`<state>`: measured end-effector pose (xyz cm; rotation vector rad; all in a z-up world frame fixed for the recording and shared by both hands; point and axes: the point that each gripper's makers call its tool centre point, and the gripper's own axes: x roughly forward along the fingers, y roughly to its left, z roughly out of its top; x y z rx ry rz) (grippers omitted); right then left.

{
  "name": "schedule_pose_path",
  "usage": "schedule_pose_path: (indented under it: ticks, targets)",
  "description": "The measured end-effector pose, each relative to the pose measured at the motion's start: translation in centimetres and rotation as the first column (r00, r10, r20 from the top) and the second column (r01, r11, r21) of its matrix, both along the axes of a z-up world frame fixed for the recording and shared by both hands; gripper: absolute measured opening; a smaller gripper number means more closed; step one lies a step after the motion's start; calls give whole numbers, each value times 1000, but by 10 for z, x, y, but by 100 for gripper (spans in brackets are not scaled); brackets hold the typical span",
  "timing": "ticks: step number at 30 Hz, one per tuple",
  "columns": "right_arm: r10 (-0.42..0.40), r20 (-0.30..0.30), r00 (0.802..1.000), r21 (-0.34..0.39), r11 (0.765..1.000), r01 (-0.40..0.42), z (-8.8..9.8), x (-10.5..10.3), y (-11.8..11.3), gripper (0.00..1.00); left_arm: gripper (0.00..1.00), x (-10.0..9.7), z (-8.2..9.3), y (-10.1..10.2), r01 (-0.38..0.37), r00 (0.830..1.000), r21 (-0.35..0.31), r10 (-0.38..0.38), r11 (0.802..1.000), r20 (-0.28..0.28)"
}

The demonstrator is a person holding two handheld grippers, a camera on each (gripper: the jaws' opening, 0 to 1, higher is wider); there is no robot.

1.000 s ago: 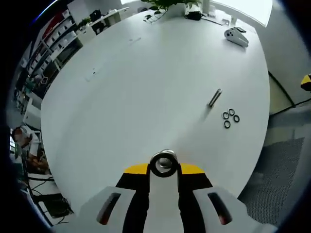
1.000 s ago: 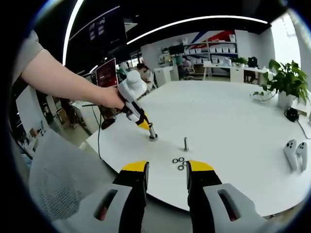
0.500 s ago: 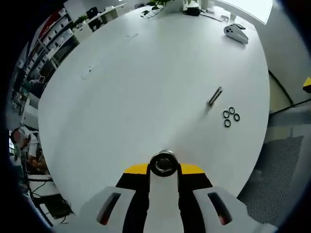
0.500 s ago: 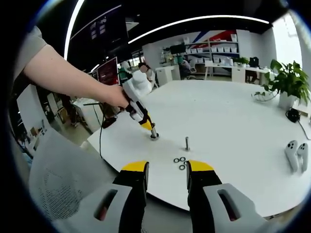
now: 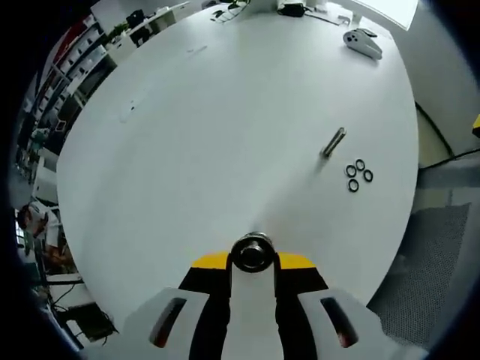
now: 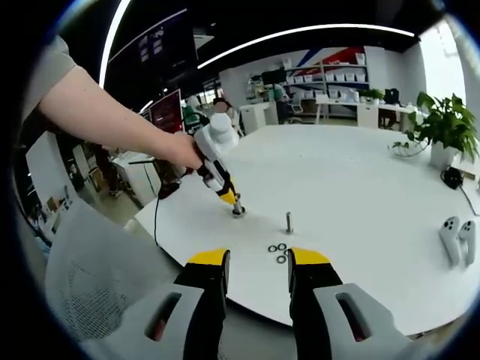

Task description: Place the washer onto the threaded stud by aligning its center hole with the stud, sliding it down to the base, and recovering from edge contact or off-axis alignment until the washer reaches the visible bottom stop.

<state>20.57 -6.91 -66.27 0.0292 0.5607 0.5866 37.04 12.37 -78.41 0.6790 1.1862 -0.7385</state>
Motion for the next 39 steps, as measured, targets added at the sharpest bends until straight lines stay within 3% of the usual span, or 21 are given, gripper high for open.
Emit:
schedule_pose_path:
  ticks: [26, 39]
  targets:
    - [3, 1, 1000, 0, 1000, -3, 0, 0, 0, 33, 19, -2, -32, -4, -7, 999, 56, 9, 998, -40]
    - [11, 1, 1000, 0, 1000, -11, 0, -1, 2, 33, 20, -3, -38, -4, -28, 998, 65, 31, 998, -57]
